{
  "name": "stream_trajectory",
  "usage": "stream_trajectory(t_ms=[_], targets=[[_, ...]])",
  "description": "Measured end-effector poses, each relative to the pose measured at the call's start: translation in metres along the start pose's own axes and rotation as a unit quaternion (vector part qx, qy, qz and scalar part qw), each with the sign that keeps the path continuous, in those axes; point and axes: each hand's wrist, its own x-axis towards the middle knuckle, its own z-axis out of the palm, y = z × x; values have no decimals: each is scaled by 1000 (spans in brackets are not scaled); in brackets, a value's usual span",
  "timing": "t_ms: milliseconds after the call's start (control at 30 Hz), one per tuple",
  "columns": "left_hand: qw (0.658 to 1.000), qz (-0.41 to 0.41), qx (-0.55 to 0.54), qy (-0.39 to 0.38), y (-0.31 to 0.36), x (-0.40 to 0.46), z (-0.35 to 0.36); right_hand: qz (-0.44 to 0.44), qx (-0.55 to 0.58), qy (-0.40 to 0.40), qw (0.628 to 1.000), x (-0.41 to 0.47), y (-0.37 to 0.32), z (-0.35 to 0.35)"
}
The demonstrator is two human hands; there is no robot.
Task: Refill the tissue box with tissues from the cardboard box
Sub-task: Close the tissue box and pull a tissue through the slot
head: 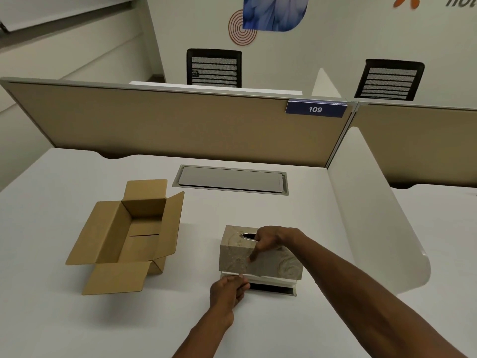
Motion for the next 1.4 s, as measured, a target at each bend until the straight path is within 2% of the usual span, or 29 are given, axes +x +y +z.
stream_trajectory(t_ms=[200,367,467,633,767,933,1067,1400], targets=[[1000,-8,2,7,-2,-6,9,-47,-41,13,998,-8,-1,10],[994,-62,-50,-75,-8,-17,27,-76,-69,31,994,-13,3,20],[988,-77,-93,-93,-8,-21,36,-83,-74,49,993,-17,4,24],[986,-89,-104,-92,-9,-19,37,-80,-89,72,990,-27,-4,25],[987,-97,-93,-86,-12,-18,36,-36,-131,87,987,-39,-14,32],[988,-106,-80,-79,-18,-19,33,-18,-145,140,979,-53,-19,51],[989,-100,-71,-80,-20,-21,32,-29,-179,227,957,-61,-16,78],[991,-98,-35,-89,-22,-20,26,-46,-102,340,934,-75,-5,125]])
